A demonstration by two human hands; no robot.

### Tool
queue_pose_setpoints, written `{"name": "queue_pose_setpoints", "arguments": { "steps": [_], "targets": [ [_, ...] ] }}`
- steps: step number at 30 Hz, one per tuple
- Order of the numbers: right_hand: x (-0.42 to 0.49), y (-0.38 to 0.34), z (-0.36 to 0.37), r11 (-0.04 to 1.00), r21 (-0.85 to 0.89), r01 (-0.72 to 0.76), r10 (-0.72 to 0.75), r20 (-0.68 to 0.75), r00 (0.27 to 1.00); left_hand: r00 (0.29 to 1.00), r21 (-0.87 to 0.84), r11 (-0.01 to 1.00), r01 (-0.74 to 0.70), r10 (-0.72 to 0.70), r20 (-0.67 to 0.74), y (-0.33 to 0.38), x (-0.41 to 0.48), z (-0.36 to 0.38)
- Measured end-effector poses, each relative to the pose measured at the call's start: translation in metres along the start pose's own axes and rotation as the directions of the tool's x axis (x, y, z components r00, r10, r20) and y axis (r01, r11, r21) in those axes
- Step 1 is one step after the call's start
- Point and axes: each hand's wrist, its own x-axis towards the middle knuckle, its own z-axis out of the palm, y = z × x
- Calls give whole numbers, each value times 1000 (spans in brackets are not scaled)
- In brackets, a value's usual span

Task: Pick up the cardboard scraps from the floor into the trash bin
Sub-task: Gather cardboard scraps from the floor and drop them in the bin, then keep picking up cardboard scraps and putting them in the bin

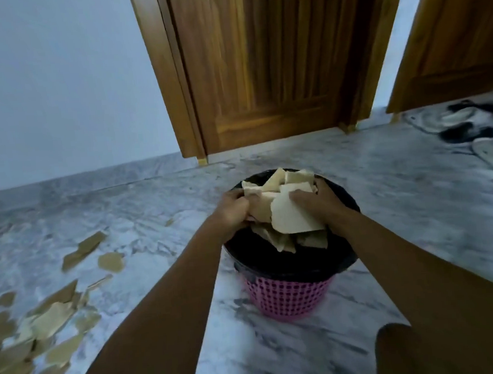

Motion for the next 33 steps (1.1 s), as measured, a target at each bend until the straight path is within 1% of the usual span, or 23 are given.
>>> {"name": "queue_pose_setpoints", "arguments": {
  "steps": [2, 4, 5, 7, 9, 12, 14, 16, 18, 21, 24, 26, 29, 31, 33],
  "targets": [
    [16, 17, -7, 978, -206, -28, 36, 37, 999, 998, 132, 990, 50, -56, 41, -9, 8, 5],
    [29, 25, -11, 898, -440, 12, 19, 64, 998, 998, 261, 964, 44, -53, 29, -14, 14, 4],
    [33, 25, -12, 857, -514, 34, -3, 61, 998, 999, 277, 960, 33, -37, 11, -14, 17, 2],
    [38, 17, -6, 814, -576, 75, -59, 45, 997, 1000, 225, 974, 23, -22, -9, -10, 18, -8],
    [39, -2, 9, 784, -606, 134, -129, 52, 990, 999, 192, 981, -10, 18, -38, -3, 15, -27],
    [41, -33, 52, 751, -599, 277, -278, 93, 956, 994, 230, 971, -65, 82, -67, 8, 1, -72],
    [39, -56, 96, 744, -557, 369, -339, 161, 927, 990, 282, 957, -69, 100, -98, 9, -14, -119],
    [31, -77, 148, 744, -510, 431, -373, 218, 902, 985, 330, 943, -45, 97, -140, 5, -34, -176],
    [22, -94, 210, 740, -471, 480, -396, 272, 877, 977, 341, 940, -10, 82, -197, -6, -50, -238],
    [4, -111, 313, 723, -445, 529, -377, 387, 841, 956, 379, 924, 56, 60, -288, -39, -76, -333],
    [-23, -114, 411, 659, -461, 595, -359, 502, 787, 951, 466, 875, 129, 24, -308, -83, -103, -415],
    [-41, -109, 463, 631, -481, 608, -316, 557, 768, 953, 526, 835, 161, 6, -303, -111, -120, -458],
    [-63, -102, 521, 568, -506, 649, -225, 663, 714, 951, 542, 806, 238, -82, -297, -144, -146, -506],
    [-74, -100, 548, 500, -534, 682, -132, 731, 669, 946, 546, 789, 283, -137, -293, -161, -162, -531],
    [-79, -96, 573, 457, -547, 701, -41, 775, 631, 940, 554, 770, 316, -176, -292, -182, -174, -550]
  ]
}}
